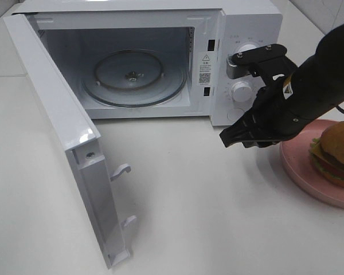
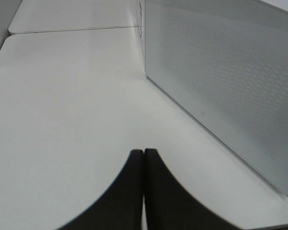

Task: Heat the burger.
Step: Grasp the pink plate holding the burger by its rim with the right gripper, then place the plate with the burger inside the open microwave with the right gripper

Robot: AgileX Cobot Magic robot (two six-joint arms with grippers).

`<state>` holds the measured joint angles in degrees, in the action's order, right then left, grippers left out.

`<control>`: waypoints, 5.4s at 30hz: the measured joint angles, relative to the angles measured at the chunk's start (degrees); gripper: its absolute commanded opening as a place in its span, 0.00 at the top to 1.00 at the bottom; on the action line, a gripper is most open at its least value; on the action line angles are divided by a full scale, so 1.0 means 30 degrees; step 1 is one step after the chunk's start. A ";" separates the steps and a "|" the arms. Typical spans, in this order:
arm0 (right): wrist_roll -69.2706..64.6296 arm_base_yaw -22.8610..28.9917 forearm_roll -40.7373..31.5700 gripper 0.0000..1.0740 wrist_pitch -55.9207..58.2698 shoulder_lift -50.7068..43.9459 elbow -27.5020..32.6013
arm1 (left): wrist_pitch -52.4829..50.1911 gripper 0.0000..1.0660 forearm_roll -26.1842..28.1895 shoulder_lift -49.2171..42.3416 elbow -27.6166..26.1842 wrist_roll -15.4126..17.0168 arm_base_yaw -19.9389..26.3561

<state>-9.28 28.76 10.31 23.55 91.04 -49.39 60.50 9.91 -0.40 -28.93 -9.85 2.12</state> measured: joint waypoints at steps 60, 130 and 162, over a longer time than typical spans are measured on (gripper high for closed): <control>-0.1127 -0.2235 0.2807 0.84 0.4565 0.6990 -0.2464 | 0.0000 1.00 0.0000 0.0000 0.0000 0.0000 0.0000; 0.8518 0.7047 0.2617 1.00 0.7811 -0.1700 0.0229 | 0.0000 1.00 0.0000 0.0000 0.0000 0.0000 0.0000; 1.9882 0.7086 0.1146 1.00 0.6417 -0.1700 0.0229 | 0.0000 1.00 0.0000 0.0000 0.0000 0.0000 0.0000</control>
<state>50.36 50.02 13.75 42.80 85.94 -48.70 60.50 9.91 -0.40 -28.93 -9.85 2.12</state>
